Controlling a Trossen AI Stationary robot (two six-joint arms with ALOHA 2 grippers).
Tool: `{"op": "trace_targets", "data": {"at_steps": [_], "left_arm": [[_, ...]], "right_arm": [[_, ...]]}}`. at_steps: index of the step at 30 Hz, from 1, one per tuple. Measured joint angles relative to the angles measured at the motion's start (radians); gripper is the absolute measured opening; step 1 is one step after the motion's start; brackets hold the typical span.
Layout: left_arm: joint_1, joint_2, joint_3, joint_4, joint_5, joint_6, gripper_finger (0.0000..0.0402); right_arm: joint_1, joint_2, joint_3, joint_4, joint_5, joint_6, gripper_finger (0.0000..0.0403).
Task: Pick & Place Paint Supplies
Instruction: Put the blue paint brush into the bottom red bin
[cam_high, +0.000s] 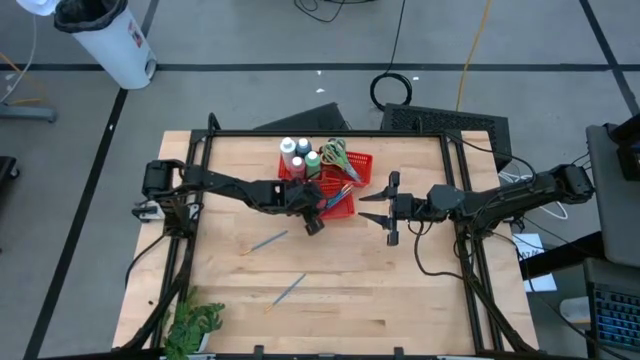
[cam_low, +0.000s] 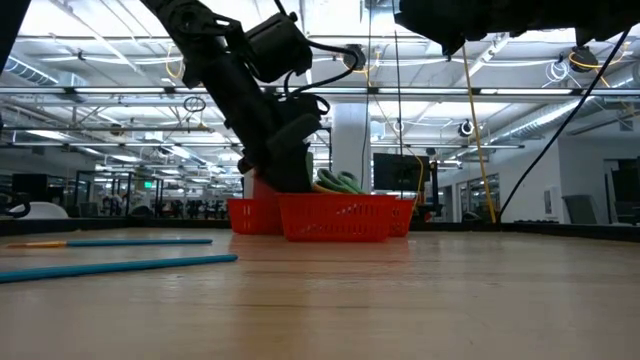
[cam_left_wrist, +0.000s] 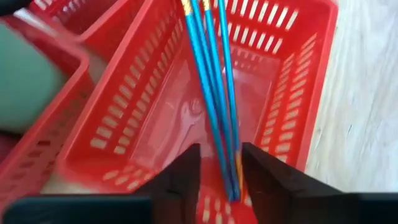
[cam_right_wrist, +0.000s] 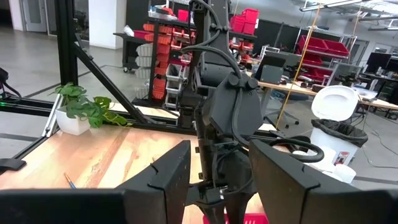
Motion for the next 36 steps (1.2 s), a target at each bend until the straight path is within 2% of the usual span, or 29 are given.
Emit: {"op": "trace_targets", "data": {"at_steps": [3,9,15,20,27,31,36], "left_arm": [[0.0,-0.04,0.0,-0.052,0.001,0.033,0.0161],[-0.004,-0.221,0.0,-0.241,0.005,0.111,0.0222],[-0.052,-0.399,-0.004,-0.546,0.006,-0.087,0.0241],[-0.169,-0.443,-0.067,-0.747,0.02,-0.267,0.0241],[-0.34,-0.43,-0.224,-0.734,0.178,-0.44,0.0241],[-0.405,-0.431,-0.297,-0.707,0.177,-0.498,0.0241],[-0.431,-0.431,-0.352,-0.702,0.124,-0.566,0.0241]], "right_arm": [[0.0,0.0,0.0,0.0,0.0,0.0,0.0157],[0.0,0.0,0.0,-0.005,0.0,0.0,0.0157],[0.0,0.0,0.0,-0.011,0.0,0.015,0.0157],[0.0,0.0,0.0,-0.011,0.0,0.015,0.0157],[0.0,0.0,0.0,-0.01,0.0,0.016,0.0157],[0.0,0.0,0.0,-0.007,0.0,0.016,0.0157],[0.0,0.0,0.0,-0.007,0.0,0.016,0.0157]]}}
